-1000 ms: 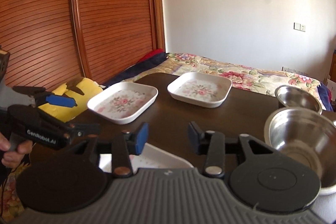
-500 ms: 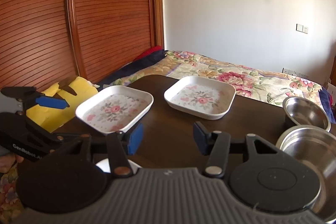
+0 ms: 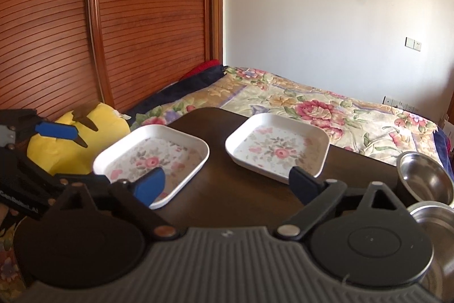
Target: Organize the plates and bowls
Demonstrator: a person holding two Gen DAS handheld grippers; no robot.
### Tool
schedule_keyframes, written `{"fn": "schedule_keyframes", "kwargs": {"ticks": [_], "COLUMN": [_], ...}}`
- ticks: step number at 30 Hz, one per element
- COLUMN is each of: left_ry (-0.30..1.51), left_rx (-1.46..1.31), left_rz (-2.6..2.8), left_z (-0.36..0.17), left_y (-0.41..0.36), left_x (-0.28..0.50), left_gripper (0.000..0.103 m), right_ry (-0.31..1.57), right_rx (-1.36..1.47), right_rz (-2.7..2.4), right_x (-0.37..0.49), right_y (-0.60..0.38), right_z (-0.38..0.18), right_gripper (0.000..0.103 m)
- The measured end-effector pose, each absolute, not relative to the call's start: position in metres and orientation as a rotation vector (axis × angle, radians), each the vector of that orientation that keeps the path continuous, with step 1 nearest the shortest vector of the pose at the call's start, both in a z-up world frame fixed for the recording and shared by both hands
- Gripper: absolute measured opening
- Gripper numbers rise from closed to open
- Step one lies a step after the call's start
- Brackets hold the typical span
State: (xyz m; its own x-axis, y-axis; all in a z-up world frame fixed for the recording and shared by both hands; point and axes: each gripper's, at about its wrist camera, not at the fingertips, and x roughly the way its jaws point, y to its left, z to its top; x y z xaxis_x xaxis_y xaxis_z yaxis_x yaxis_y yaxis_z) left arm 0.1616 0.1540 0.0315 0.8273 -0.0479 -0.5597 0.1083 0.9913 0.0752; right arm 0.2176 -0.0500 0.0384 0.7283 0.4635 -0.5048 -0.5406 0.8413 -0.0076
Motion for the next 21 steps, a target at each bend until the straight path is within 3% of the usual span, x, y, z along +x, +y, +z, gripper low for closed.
{"fn": "schedule_keyframes", "kwargs": {"ticks": [3, 11, 19, 21], "left_ry": [0.596, 0.563, 0.586, 0.597], "left_rx": [0.093, 0.053, 0.041, 0.039], "left_rz": [-0.075, -0.088, -0.107, -0.109], "left_z": [0.034, 0.04, 0.037, 0.033], "left_y": [0.162, 0.182, 0.199, 0.203], "left_x": [0.167, 0.177, 0.197, 0.202], "left_gripper": [0.103, 0.102, 0.085, 0.076], "right_ry": [0.529, 0.578, 0.626, 0.639], "right_rx": [-0.158, -0.092, -0.1, -0.1], "right_rz": [0.546, 0.543, 0.571, 0.588], "right_x": [0.224, 0.239, 0.251, 0.254], "right_y": [-0.043, -0.032, -0.022, -0.018], "right_z": [0.038, 0.042, 0.038, 0.036], "right_gripper": [0.102, 0.103, 0.103, 0.102]}}
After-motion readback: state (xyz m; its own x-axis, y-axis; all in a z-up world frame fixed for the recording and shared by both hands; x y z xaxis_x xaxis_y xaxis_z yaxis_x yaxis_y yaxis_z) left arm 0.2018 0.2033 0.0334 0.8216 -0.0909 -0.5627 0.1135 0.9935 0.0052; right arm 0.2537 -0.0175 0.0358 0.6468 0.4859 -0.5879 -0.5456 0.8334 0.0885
